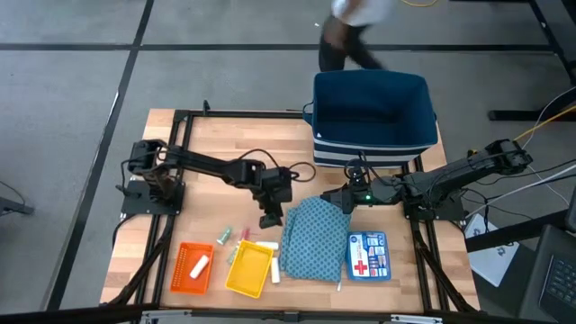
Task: Pick & Place Medicine items
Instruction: Put the bottom white rolled gauze into the orange bin
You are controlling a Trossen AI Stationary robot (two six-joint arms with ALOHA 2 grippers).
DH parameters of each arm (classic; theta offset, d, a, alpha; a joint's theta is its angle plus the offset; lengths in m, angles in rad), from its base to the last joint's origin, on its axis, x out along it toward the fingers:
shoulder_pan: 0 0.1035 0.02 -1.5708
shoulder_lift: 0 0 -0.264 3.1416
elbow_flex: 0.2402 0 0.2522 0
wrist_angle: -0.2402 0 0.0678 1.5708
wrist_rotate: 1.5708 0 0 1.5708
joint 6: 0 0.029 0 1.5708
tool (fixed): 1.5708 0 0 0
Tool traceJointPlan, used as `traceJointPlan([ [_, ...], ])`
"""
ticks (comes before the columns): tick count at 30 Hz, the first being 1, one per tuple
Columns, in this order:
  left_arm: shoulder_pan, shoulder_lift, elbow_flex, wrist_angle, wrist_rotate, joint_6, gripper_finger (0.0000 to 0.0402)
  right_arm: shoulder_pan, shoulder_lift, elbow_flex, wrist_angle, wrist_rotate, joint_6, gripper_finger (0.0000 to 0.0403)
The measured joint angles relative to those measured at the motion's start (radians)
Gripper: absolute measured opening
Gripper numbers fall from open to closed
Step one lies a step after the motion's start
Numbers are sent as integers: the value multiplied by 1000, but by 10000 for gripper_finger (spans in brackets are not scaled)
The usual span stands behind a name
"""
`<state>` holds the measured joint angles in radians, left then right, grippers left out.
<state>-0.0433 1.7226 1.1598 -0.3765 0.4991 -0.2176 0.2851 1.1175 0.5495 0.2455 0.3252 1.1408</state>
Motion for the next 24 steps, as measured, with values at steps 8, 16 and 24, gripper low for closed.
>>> traceJointPlan([
  [8, -87, 0, 164, -153, -131, 126, 184, 0, 0, 0, 0, 0, -1, 189],
  [16, -56, -1, 228, -293, -186, 75, 184, 11, 0, 0, 1, -58, 54, 189],
  [24, -67, 31, 188, -181, -55, 92, 184, 29, 0, 0, 1, -15, 53, 189],
])
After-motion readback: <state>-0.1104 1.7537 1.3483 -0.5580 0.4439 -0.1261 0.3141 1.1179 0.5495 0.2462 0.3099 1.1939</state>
